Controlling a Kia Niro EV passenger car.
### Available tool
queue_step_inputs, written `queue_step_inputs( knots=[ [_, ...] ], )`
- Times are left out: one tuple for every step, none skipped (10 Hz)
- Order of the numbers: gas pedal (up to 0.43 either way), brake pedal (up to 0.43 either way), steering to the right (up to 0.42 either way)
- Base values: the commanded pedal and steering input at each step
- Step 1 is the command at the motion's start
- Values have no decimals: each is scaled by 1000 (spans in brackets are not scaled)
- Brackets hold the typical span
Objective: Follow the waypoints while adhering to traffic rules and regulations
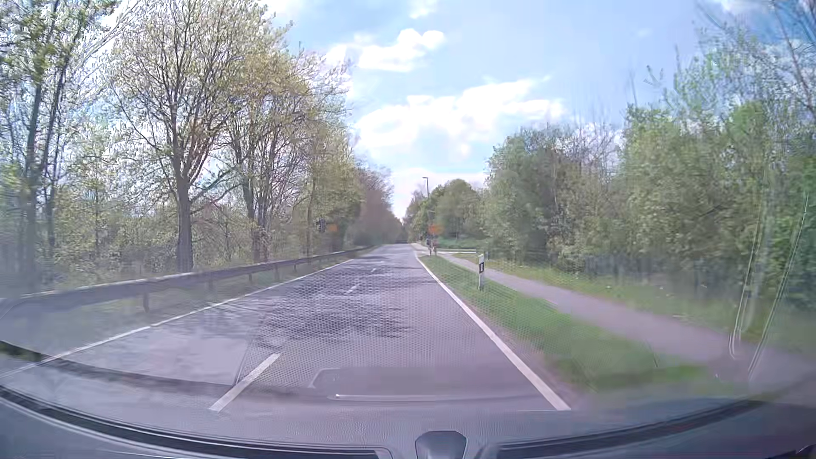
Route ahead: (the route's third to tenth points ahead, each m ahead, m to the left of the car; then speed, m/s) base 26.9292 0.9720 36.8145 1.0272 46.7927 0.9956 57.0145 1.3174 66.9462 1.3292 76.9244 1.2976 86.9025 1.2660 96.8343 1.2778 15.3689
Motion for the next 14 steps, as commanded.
queue_step_inputs(
  knots=[
    [0,0,-5],
    [0,12,-5],
    [0,30,-5],
    [0,104,-5],
    [0,165,-5],
    [0,201,-5],
    [0,207,-5],
    [0,226,-5],
    [0,226,-5],
    [0,226,-5],
    [0,226,-5],
    [0,226,-5],
    [0,232,-5],
    [0,232,-5]
  ],
)
